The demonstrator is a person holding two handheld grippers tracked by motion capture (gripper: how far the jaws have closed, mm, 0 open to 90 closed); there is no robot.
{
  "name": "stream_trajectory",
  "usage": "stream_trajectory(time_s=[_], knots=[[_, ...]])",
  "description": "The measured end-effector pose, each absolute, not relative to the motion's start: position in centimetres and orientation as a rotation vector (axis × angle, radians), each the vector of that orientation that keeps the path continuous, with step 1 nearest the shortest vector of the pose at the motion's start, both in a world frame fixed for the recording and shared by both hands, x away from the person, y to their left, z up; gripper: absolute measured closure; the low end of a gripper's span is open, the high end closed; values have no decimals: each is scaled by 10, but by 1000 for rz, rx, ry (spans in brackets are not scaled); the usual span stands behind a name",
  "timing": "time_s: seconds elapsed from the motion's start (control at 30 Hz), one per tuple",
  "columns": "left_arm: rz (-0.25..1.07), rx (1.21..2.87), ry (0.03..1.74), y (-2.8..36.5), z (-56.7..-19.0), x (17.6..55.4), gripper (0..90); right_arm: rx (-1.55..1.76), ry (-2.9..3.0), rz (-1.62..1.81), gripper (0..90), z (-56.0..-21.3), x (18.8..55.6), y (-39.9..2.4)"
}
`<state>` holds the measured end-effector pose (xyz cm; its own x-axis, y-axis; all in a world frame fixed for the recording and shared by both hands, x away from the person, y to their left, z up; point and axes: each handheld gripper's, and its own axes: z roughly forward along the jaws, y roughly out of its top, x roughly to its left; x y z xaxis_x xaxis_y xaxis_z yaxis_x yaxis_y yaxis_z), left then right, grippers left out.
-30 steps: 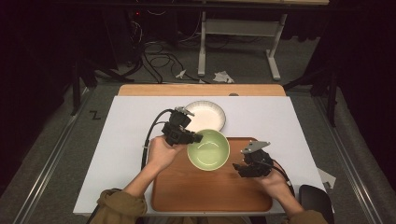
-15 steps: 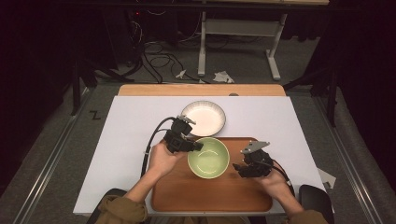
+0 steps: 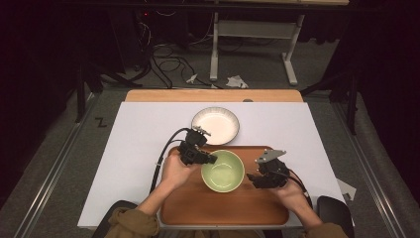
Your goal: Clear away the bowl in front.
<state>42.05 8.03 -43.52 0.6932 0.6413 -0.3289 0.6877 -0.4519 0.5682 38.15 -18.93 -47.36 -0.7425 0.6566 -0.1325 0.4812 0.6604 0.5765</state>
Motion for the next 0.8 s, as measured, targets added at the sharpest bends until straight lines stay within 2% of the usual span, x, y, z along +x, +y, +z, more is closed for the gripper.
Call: stream_trajectory(time_s=[0.43, 0.8], knots=[[-99, 2223, 1040, 74, -452, 430, 817, 924, 2540, 760, 386, -472, 385, -193], [-149, 2172, 1101, 75, -473, 434, 812, 911, 2548, 737, 385, -472, 384, -192]])
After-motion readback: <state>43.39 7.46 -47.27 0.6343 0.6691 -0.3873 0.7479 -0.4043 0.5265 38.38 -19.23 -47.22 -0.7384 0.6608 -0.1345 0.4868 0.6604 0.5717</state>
